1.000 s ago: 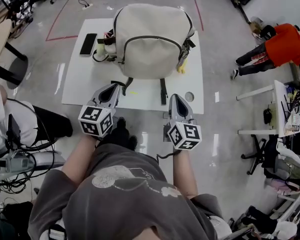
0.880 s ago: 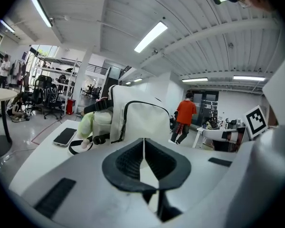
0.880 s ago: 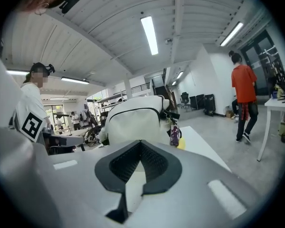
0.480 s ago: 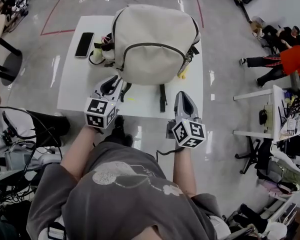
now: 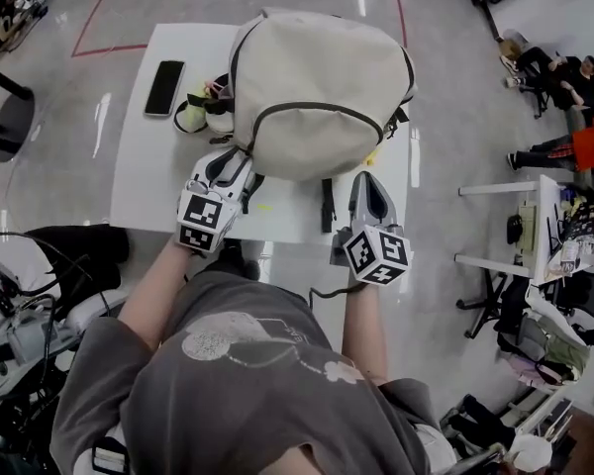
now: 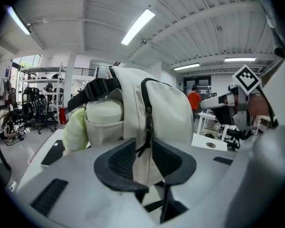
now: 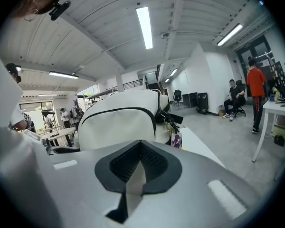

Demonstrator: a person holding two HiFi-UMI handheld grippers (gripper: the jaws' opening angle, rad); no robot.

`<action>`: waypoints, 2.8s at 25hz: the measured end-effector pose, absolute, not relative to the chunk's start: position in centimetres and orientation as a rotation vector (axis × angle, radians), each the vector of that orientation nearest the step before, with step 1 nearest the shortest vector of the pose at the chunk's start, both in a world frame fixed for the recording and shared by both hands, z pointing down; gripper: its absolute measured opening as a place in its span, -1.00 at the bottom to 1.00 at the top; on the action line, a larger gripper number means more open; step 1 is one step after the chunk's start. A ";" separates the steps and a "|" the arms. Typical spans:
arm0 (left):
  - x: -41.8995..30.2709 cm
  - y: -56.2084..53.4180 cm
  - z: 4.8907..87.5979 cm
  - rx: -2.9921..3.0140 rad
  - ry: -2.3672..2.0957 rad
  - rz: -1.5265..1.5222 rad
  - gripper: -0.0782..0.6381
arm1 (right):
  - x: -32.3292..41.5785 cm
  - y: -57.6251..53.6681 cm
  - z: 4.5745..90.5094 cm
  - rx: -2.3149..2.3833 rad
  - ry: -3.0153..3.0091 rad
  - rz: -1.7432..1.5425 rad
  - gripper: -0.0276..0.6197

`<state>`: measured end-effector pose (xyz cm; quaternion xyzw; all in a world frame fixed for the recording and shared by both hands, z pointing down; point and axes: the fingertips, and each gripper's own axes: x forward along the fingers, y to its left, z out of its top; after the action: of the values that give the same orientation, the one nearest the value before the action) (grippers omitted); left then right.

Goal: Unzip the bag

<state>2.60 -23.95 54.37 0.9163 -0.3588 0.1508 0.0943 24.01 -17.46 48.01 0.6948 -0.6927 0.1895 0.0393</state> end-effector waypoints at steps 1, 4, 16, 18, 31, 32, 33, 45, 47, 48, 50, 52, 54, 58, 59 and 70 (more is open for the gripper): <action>2.6 -24.0 54.6 2.712 -1.059 0.443 -0.46 | 24.0 -17.8 48.1 2.135 -2.118 0.579 -0.91; 2.9 -24.1 55.2 2.697 -1.054 0.412 -0.48 | 24.0 -18.6 48.1 2.154 -2.113 0.550 -0.91; 3.2 -23.8 54.4 2.744 -1.066 0.436 -0.66 | 28.6 -18.7 48.2 2.281 -1.979 0.522 -0.91; 3.0 -23.4 54.0 2.736 -1.077 0.437 -0.67 | 29.4 -19.0 48.5 2.265 -1.997 0.533 -0.91; 0.4 -23.1 50.5 2.469 -1.308 0.301 -0.67 | 29.3 -21.8 46.9 1.920 -2.358 0.465 -0.91; 0.4 -23.2 50.1 2.457 -1.317 0.291 -0.67 | 29.1 -21.6 46.7 1.887 -2.393 0.468 -0.91; 0.3 -23.3 49.8 2.445 -1.324 0.279 -0.67 | 28.9 -21.4 46.6 1.855 -2.428 0.473 -0.91; 0.7 -23.6 47.0 2.415 -1.344 0.167 -0.67 | 26.4 -22.1 48.1 1.573 -2.528 0.503 -0.35; 0.9 -23.5 46.6 2.430 -1.352 0.168 -0.67 | 26.1 -22.1 48.0 1.551 -2.534 0.477 -0.39; 1.1 -23.5 46.4 2.439 -1.357 0.169 -0.67 | 26.0 -22.1 48.1 1.540 -2.537 0.462 -0.42; 1.4 -23.6 46.0 2.451 -1.366 0.168 -0.67 | 25.8 -22.1 48.1 1.525 -2.537 0.443 -0.51; 1.6 -23.8 45.6 2.452 -1.376 0.160 -0.68 | 25.7 -22.2 48.1 1.523 -2.533 0.442 -0.54; 1.8 -24.1 45.3 2.456 -1.385 0.160 -0.68 | 25.7 -22.2 48.1 1.524 -2.533 0.448 -0.57; 1.9 -24.6 44.6 2.474 -1.406 0.162 -0.68 | 25.6 -22.0 48.0 1.519 -2.539 0.457 -0.63; 1.8 -24.8 44.4 2.479 -1.413 0.160 -0.68 | 25.6 -22.0 47.9 1.518 -2.541 0.459 -0.63; 3.0 -26.4 41.9 2.529 -1.359 0.142 -0.68 | 25.8 -22.0 47.9 1.540 -2.540 0.478 -0.65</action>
<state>2.96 -26.41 41.89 0.8719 -0.4687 0.0488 0.1332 25.81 -21.96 47.85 0.5106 -0.8424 0.1586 0.0667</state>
